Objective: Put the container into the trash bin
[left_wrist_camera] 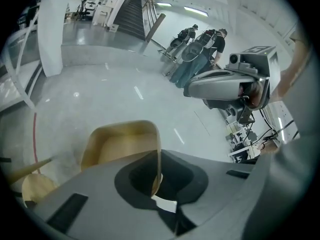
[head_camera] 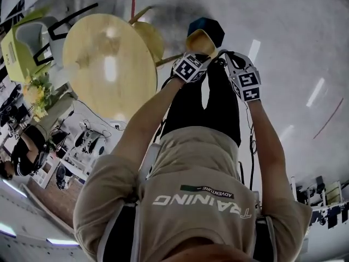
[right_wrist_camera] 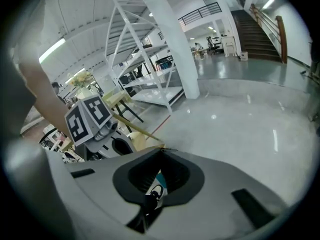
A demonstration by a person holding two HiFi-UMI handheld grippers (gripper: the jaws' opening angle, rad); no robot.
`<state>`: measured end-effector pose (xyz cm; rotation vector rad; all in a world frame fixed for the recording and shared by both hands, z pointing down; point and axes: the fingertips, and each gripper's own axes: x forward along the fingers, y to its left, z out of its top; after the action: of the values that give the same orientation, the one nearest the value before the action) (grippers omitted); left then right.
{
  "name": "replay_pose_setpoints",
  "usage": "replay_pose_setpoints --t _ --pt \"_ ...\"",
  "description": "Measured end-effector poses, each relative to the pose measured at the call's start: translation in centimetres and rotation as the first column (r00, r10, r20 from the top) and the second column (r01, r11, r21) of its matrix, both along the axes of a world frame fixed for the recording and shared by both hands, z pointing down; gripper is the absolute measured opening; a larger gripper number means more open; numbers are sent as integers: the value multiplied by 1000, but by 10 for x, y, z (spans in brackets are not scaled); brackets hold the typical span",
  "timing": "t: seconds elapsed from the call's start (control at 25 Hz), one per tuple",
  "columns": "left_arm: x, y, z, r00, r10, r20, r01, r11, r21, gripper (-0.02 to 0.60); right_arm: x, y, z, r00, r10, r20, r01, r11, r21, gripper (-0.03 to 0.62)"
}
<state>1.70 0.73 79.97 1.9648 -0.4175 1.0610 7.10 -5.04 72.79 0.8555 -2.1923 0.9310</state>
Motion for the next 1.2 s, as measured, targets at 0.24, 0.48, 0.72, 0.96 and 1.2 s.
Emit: replay_pose_setpoints --t 0.24,0.48,0.72,0.96,1.2 --pt "-7 -3 79 999 33 15 -32 999 -34 25 2 2 73 999 -19 -27 17 998 -53 3" --pt "-15 -3 135 1000 2 12 -1 997 -77 25 1 17 133 998 -40 -56 33 993 -114 3" --pt "-5 -2 179 1000 30 -8 -31 997 -71 25 -10 23 182 989 -125 -77 113 984 -137 3" --pt "1 -9 202 999 41 -8 -41 997 -60 26 -5 27 215 989 -126 -72 110 975 -194 3" --pt "0 -17 209 999 40 -2 -40 998 -41 31 3 35 223 985 -145 -91 122 968 -220 3"
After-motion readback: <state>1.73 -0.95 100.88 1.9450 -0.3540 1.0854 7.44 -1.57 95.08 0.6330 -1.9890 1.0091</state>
